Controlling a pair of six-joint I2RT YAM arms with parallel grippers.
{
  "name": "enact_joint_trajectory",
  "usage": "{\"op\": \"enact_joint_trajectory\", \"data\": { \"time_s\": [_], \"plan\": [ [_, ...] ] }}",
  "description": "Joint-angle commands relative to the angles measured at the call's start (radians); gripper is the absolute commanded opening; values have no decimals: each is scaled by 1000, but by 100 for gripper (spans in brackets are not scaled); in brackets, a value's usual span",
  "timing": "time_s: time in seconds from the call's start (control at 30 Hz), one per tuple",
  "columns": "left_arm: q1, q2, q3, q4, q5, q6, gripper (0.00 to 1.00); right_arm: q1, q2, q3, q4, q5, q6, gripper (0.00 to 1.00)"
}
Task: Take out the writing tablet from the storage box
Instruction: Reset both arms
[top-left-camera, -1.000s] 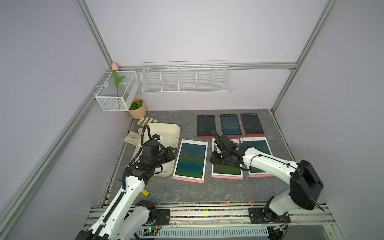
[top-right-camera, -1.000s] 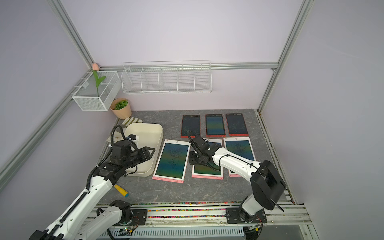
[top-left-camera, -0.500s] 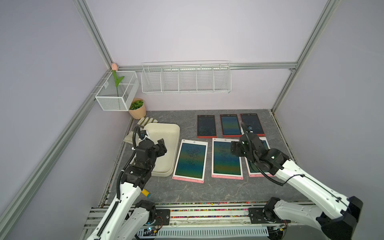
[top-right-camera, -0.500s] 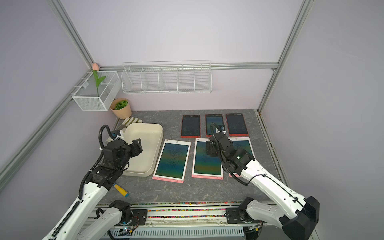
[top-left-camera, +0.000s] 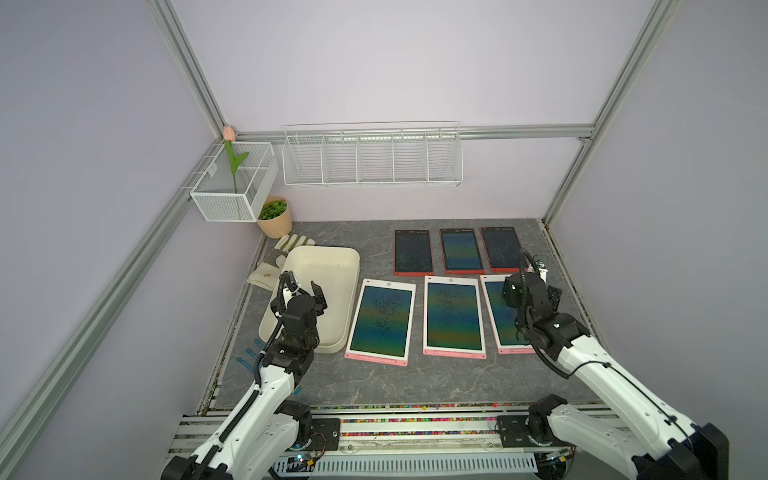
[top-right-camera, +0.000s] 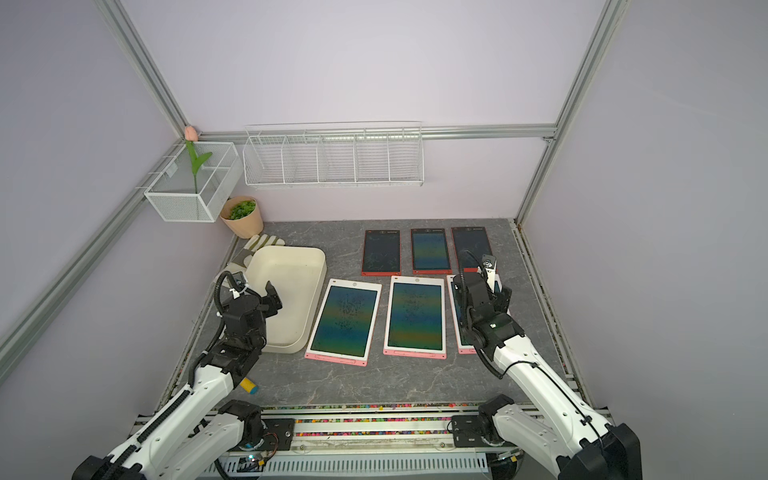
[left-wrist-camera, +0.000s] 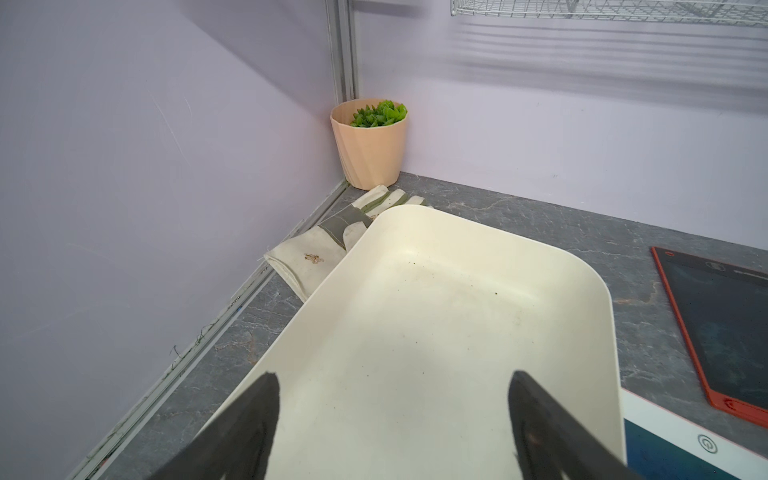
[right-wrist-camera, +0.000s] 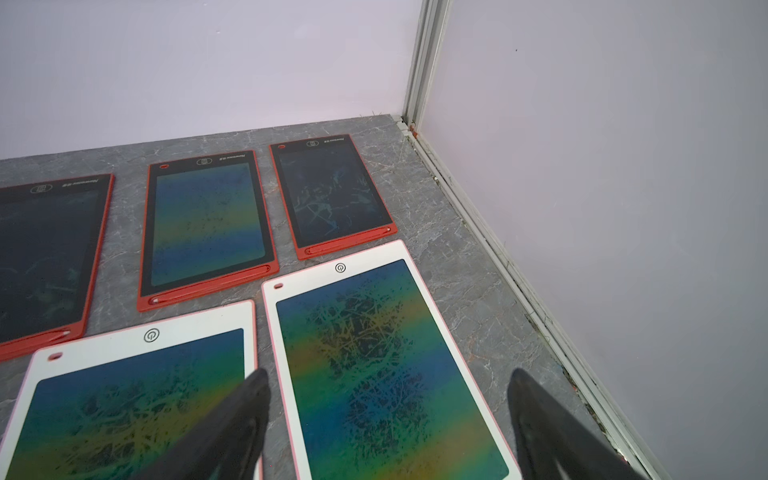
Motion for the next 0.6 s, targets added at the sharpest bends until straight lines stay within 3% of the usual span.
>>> {"op": "enact_joint_trajectory", "data": {
  "time_s": [0.0, 0.27, 0.37, 0.57],
  "plan": [
    [20, 68, -44, 212, -49, 78, 86, -48, 23, -50, 120, -107, -125, 90],
    [109, 297, -31, 410, 72, 121, 87, -214, -15, -253, 426, -354, -245, 90],
    [121, 374, -34, 500, 83, 134, 87, -291, 33, -301, 532, -451, -233, 90],
    [131, 540, -25, 640, 138, 177, 88, -357, 153, -399, 834, -516, -274, 90]
  ]
}}
